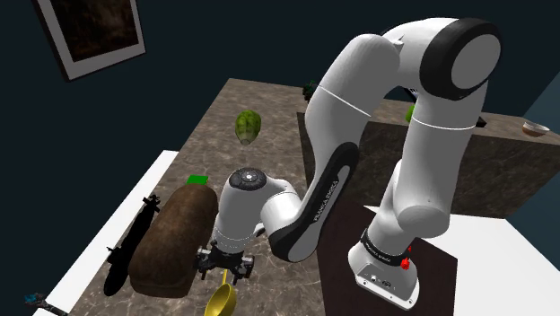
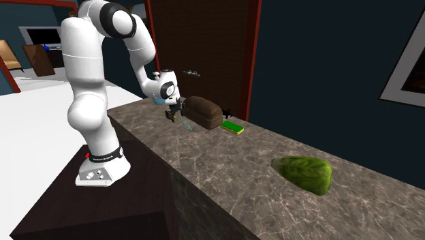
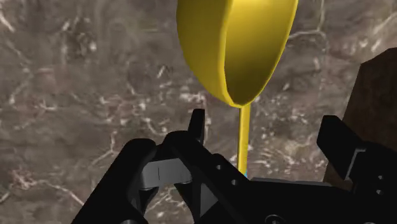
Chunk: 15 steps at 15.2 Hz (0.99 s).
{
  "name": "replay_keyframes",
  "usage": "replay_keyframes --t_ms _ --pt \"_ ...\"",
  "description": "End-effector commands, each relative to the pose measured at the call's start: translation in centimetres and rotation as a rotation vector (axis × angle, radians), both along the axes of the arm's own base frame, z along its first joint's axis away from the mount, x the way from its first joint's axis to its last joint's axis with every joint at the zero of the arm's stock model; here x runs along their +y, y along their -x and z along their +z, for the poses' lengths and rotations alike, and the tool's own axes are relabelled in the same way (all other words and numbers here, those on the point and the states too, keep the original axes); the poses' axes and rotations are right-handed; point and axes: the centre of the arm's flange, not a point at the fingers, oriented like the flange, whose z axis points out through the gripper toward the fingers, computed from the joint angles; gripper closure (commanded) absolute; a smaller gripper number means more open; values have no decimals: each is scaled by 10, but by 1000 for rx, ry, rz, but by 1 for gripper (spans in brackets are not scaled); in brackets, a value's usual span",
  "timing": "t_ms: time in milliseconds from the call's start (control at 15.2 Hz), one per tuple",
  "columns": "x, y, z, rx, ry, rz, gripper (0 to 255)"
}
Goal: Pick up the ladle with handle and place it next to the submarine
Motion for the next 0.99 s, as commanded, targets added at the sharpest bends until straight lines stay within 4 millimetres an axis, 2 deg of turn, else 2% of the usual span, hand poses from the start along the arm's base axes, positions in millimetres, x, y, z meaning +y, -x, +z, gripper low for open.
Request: replay_keyframes --t_ms 0,132,396,924 --pt "0 0 0 0 0 0 0" --pt "0 0 0 0 0 0 0" --pt "-8 5 49 0 0 0 0" --pt "-8 5 49 0 0 0 0"
